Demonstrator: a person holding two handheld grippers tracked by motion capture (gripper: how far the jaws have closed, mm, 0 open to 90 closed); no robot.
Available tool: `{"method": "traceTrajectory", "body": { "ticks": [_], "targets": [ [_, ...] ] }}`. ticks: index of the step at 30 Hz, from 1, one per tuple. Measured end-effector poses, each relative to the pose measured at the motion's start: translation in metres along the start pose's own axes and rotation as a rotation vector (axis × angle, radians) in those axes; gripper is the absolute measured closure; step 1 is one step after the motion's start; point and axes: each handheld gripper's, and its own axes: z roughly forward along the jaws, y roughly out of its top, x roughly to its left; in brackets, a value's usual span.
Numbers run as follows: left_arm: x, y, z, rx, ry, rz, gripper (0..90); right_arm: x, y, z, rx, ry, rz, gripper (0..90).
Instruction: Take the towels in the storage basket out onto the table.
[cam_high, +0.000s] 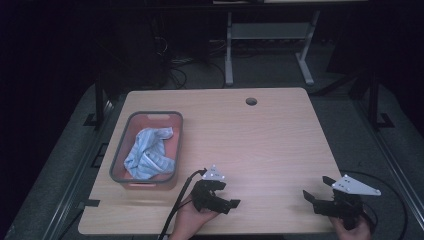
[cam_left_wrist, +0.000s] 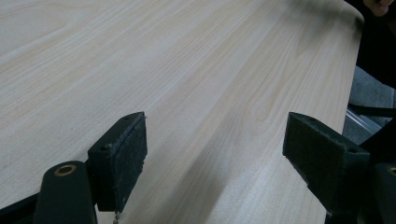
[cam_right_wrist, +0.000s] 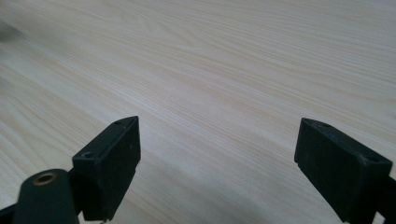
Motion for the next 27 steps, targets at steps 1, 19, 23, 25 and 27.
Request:
{"method": "traceTrajectory", "body": {
  "ticks": [1,19,23,25,27],
  "targets": [
    [0.000,0.001,0.000,-0.001,-0.004,-0.006,21.3,0.000,0.000,0.000,-0.001,0.002,-0.001,13.9],
    [0.009,0.047,-0.009,-0.018,-0.016,-0.020,20.0,-0.006,0.003,0.002,0.013,-0.011,0.084,13.8],
    [0.015,0.059,-0.012,0.005,-0.024,-0.028,19.0,-0.002,0.004,0.004,0.017,0.001,0.068,13.8],
    [0.019,0.064,-0.014,0.012,-0.024,-0.031,18.7,-0.001,0.006,0.005,0.018,0.001,0.068,13.8],
    [0.023,0.068,-0.016,0.017,-0.028,-0.027,18.8,0.000,0.006,0.005,0.018,0.004,0.063,13.8]
  ]
}}
